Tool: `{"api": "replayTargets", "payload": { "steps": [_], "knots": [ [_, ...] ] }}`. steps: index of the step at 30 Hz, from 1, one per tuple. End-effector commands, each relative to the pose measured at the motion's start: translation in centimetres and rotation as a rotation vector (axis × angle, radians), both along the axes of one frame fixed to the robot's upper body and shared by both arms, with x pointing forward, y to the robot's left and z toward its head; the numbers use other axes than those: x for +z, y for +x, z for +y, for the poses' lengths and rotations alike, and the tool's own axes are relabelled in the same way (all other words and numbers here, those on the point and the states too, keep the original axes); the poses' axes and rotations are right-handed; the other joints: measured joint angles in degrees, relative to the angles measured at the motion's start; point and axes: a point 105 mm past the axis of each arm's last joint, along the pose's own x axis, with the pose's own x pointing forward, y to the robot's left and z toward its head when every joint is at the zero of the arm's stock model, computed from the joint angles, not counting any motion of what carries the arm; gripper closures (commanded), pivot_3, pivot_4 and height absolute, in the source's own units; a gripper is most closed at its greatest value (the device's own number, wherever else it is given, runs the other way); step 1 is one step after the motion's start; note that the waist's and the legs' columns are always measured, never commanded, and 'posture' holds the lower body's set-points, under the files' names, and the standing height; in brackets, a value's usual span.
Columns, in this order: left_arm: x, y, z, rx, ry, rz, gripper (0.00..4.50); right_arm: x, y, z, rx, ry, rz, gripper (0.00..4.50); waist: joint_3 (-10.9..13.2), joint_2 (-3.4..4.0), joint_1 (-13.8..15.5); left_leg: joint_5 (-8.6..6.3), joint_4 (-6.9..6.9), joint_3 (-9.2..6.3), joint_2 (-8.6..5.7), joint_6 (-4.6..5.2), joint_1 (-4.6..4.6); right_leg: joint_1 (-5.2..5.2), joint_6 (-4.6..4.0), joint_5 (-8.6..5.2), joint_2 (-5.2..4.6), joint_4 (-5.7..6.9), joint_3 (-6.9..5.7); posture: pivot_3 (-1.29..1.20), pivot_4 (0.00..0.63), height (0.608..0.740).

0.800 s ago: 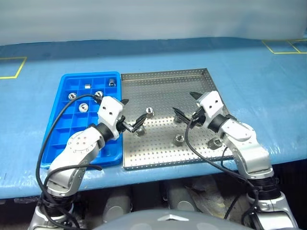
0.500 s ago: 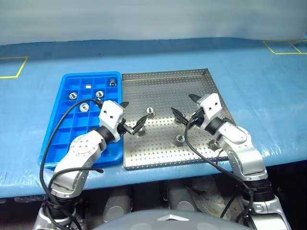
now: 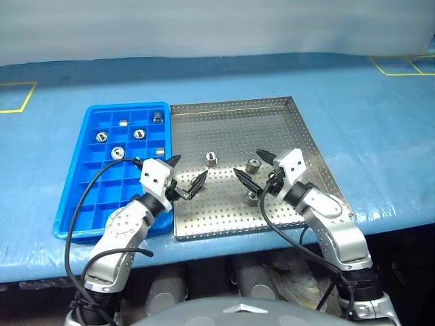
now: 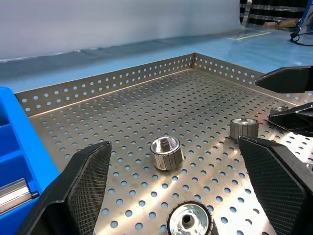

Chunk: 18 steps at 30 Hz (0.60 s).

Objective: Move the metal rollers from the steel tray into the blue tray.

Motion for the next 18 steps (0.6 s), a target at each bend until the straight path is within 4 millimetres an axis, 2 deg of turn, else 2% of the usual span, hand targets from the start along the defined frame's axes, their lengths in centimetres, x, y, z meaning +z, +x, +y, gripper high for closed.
{"api": "replayTargets", "payload": {
  "steps": [1, 9, 14, 18],
  "knots": [
    [0.8, -0.2, -0.5, -0.039, 0.004, -0.041, 0.0, 1.6, -0.2, -0.1, 0.01, -0.001, -0.069, 0.0, 0.0, 0.0, -0.07, 0.0, 0.0, 0.0, 0.0, 0.0, 0.0, 0.0, 0.0, 0.0, 0.0, 0.0, 0.01, -0.18, 0.15, 0.74],
    [1.3, -0.1, -1.0, -0.098, 0.053, -0.064, 0.0, 1.8, -0.4, -0.3, 0.045, -0.056, -0.067, 0.0, 0.0, 0.0, -0.22, 0.0, 0.0, 0.02, 0.01, 0.01, 0.01, -0.01, 0.01, 0.01, 0.02, 0.01, 0.03, -0.18, 0.15, 0.74],
    [1.7, 1.6, -1.7, -0.059, 0.083, -0.078, 0.0, 2.0, 0.0, -0.5, 0.03, -0.071, -0.076, 0.0, 0.0, 0.0, -0.06, 0.0, 0.03, 0.03, -0.01, 0.01, 0.01, 0.02, 0.03, 0.02, 0.02, 0.0, 0.04, -0.18, 0.15, 0.74],
    [1.0, 2.9, -2.6, -0.044, 0.133, -0.04, 0.0, 2.4, 0.2, -1.0, 0.004, -0.079, -0.091, 0.0, -0.01, -0.01, -0.21, -0.01, 0.05, 0.05, -0.06, 0.03, 0.02, 0.03, 0.28, 0.17, 0.02, -0.01, 0.07, -0.19, 0.15, 0.74]
  ]
}}
